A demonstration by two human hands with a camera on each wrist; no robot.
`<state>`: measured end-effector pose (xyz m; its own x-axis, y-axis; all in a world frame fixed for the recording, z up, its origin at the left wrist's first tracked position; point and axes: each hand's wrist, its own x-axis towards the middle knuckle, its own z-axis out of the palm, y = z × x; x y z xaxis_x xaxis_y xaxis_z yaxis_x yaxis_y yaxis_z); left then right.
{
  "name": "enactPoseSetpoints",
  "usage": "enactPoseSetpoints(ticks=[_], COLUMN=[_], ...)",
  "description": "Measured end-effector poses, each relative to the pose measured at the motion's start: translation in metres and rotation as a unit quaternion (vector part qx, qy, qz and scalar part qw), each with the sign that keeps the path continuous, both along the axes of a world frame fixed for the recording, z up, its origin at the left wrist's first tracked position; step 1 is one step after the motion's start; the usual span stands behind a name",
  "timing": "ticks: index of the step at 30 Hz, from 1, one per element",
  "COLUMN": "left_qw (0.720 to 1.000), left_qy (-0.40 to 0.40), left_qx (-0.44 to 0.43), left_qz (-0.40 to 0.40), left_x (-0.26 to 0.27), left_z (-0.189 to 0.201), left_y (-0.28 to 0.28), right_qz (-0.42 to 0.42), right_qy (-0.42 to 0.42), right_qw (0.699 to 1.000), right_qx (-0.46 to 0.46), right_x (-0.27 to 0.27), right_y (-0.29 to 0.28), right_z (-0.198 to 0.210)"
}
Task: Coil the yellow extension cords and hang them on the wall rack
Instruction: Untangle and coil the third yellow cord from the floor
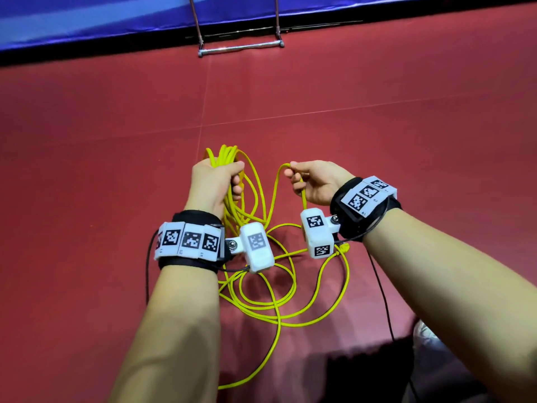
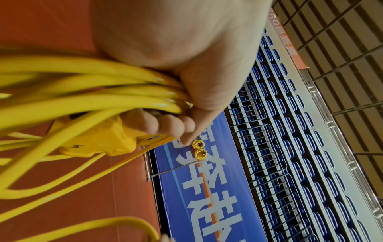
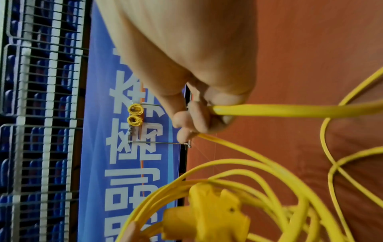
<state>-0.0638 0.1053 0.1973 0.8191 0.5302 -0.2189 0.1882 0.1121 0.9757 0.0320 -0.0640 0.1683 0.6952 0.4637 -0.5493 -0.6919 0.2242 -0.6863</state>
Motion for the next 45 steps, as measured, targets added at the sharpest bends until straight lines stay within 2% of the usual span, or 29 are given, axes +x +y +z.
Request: enactPoseSetpoints(ticks=[2, 7, 9, 13, 15, 20, 23, 26, 30, 34, 39, 42, 45], left_qw=[1.000, 0.998, 0.996, 0.993, 0.992, 0.989, 0.987, 0.985, 0.986, 0.986, 0.986, 0.991, 0.992], left_qy=[0.004, 0.015, 0.018, 0.033, 0.034, 0.032, 0.038, 0.038, 0.045, 0.046, 0.031, 0.021, 0.015], left_qx=[-0.012, -0.025, -0.029, 0.009, 0.011, -0.019, -0.022, 0.001, 0.005, -0.018, -0.045, -0.069, -0.118], left_qz=[-0.013, -0.060, -0.079, -0.111, -0.122, -0.142, -0.153, -0.166, -0.158, -0.162, -0.158, -0.108, -0.044], left_x=[0.001, 0.002, 0.002, 0.003, 0.003, 0.003, 0.004, 0.003, 0.004, 0.003, 0.004, 0.007, 0.007], left_z=[-0.001, -0.003, -0.002, -0.003, -0.004, -0.005, -0.006, -0.008, -0.014, -0.019, -0.022, -0.024, -0.022], left_y=[-0.007, -0.019, -0.022, -0.027, -0.029, -0.031, -0.030, -0.033, -0.036, -0.035, -0.036, -0.031, -0.023], right_qz=[-0.002, 0.104, 0.075, -0.039, -0.020, 0.115, 0.107, 0.053, 0.012, 0.045, 0.030, 0.079, 0.188], right_qy=[0.019, -0.028, -0.021, 0.035, 0.030, -0.043, -0.047, -0.055, -0.042, -0.100, -0.146, -0.197, -0.242], right_qw=[0.999, 0.993, 0.995, 0.995, 0.998, 0.992, 0.993, 0.997, 0.998, 0.983, 0.977, 0.969, 0.940], right_qx=[0.032, 0.052, 0.054, 0.085, 0.050, 0.010, 0.006, -0.007, -0.045, -0.147, -0.151, -0.124, -0.149], right_x=[-0.001, -0.011, -0.012, -0.005, -0.005, -0.008, -0.009, -0.010, -0.011, -0.013, -0.016, -0.019, -0.028], right_y=[0.003, 0.005, 0.008, 0.011, 0.010, 0.007, 0.009, 0.015, 0.017, 0.016, 0.020, 0.019, 0.019], right_z=[0.002, 0.009, 0.012, 0.007, 0.006, 0.011, 0.012, 0.015, 0.016, 0.011, 0.009, 0.008, 0.004])
